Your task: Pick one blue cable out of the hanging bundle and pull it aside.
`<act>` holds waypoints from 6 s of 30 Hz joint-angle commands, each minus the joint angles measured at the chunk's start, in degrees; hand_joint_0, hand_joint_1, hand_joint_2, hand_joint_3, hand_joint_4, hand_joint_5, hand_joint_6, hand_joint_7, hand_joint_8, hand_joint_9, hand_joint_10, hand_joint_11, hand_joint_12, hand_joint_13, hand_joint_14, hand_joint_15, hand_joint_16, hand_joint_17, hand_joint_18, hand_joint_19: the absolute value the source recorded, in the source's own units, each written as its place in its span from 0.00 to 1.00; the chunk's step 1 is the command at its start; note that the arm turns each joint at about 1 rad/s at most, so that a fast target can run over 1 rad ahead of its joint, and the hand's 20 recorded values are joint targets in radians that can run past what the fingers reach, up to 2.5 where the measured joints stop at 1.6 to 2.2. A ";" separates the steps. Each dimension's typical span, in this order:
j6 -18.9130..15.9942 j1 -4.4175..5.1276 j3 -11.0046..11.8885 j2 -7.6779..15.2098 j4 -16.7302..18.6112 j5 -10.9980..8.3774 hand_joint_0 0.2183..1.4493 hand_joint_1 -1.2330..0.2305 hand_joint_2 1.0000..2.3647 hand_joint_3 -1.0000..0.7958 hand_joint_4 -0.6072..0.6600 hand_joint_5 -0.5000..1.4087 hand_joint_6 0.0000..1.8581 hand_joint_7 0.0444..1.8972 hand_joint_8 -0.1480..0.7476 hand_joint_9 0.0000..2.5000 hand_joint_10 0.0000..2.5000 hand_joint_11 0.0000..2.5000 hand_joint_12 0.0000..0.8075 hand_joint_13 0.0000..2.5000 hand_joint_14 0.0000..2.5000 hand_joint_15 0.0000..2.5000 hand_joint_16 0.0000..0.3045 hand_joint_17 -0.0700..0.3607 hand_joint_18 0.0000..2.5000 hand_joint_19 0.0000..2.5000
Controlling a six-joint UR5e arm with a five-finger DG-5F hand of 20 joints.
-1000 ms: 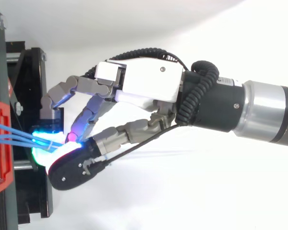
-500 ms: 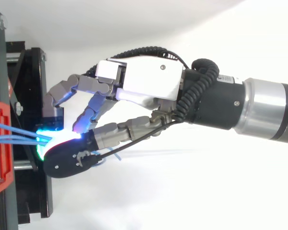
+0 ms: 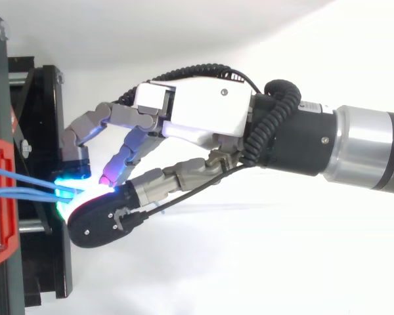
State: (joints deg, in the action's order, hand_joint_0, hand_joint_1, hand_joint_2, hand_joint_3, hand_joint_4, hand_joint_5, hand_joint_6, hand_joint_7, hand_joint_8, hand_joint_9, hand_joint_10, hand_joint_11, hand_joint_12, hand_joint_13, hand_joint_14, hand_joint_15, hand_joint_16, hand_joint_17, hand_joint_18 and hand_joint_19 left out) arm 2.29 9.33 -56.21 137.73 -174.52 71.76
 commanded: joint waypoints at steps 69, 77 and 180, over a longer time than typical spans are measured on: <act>2.64 -1.16 3.56 -2.37 -9.34 2.24 0.19 0.43 0.00 0.28 0.48 0.20 0.47 0.45 0.45 0.42 0.01 0.23 0.38 0.35 0.01 0.21 0.18 0.45 0.28 0.18; 2.64 -1.25 3.56 -2.37 -9.34 2.24 0.29 0.38 0.01 0.48 0.46 0.21 0.47 0.54 0.46 0.43 0.01 0.23 0.38 0.35 0.01 0.21 0.18 0.45 0.28 0.18; 6.33 -2.39 3.56 -3.60 -11.81 4.35 0.16 0.43 0.00 0.28 0.42 0.23 0.45 0.49 0.42 0.50 0.01 0.26 0.37 0.40 0.01 0.23 0.17 0.44 0.32 0.17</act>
State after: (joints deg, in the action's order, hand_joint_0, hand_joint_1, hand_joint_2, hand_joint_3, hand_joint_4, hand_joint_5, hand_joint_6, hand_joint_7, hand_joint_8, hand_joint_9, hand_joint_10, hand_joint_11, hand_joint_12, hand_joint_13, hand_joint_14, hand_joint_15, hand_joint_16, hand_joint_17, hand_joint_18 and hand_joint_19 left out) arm 8.61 6.96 -52.70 134.16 -186.34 76.11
